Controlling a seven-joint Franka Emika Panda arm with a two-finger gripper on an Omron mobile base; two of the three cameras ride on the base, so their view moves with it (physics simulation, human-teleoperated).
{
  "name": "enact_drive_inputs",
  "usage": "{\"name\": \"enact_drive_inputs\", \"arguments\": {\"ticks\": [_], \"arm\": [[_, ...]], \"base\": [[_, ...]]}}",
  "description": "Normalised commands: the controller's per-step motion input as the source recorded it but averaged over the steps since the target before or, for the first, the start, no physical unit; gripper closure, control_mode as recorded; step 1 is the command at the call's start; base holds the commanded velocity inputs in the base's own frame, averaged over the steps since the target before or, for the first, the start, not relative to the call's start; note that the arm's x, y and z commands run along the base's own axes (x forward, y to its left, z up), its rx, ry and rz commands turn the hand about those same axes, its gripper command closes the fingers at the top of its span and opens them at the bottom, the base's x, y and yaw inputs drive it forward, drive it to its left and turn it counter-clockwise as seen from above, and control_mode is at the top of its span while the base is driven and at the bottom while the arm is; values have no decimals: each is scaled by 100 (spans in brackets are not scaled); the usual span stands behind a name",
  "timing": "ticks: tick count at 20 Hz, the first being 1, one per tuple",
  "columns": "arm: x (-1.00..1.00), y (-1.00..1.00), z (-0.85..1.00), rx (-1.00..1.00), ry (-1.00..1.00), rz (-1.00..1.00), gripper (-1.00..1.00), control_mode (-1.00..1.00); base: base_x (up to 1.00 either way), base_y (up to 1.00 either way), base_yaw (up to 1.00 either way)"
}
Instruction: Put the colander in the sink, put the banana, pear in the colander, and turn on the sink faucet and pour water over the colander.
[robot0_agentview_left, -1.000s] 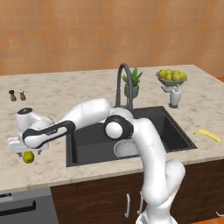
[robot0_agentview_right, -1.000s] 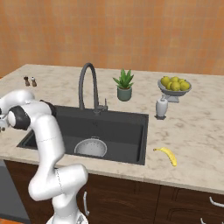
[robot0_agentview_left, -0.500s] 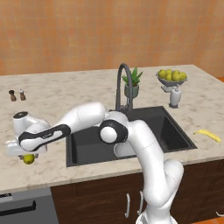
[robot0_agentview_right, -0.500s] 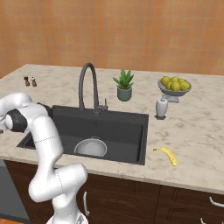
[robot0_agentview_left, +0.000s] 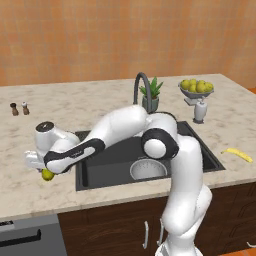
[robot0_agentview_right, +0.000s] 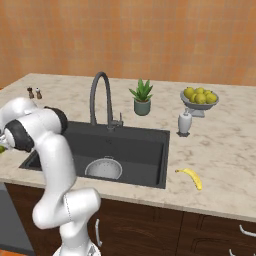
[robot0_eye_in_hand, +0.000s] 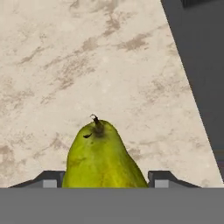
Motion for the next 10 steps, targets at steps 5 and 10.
{"name": "enact_drive_inputs", "arguments": {"ticks": [5, 10], "arm": [[-13, -100, 99, 3, 10, -32, 100, -100], [-18, -100, 95, 0, 22, -38, 100, -100]], "base": [[0, 0, 0], [0, 0, 0]]}}
